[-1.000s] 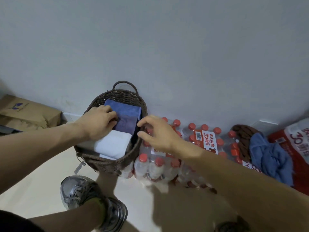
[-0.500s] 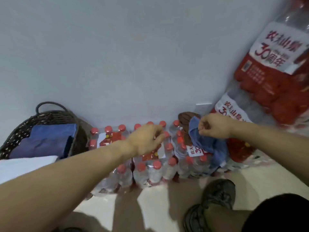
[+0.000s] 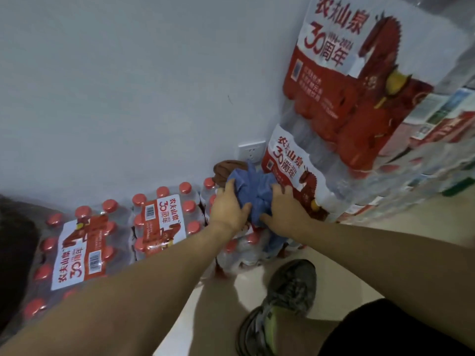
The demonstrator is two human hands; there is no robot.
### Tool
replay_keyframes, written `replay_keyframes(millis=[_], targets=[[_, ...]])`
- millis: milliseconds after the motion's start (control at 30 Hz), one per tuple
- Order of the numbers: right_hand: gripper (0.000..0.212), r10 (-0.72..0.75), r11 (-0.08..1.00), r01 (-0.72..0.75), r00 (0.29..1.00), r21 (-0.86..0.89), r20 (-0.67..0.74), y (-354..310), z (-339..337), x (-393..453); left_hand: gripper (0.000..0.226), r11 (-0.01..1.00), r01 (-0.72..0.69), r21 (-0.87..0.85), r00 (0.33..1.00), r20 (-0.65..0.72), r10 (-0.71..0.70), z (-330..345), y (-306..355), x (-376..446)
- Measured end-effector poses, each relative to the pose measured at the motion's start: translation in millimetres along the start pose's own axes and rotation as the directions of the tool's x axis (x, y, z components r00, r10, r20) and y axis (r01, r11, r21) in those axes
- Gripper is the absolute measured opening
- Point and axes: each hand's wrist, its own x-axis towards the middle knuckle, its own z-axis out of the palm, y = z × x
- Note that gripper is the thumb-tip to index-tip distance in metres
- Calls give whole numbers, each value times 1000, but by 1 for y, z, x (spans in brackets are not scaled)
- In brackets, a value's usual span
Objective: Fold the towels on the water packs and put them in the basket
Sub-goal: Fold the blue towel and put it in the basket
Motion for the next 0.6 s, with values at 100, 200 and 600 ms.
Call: replay_keyframes(millis=[100, 200, 600], targets=[[44, 54, 994, -54, 999, 99, -1, -4, -1, 9, 62, 999, 23, -28, 1000, 18, -22, -8, -7, 8], [27, 98, 977, -100, 995, 191, 17, -10, -10, 12, 34, 996, 59, -63, 998, 27, -58, -18, -9, 11], [29, 95, 600, -70, 995, 797, 16, -85, -38, -5, 29, 784, 198, -589, 976, 190, -104, -103, 14, -17]])
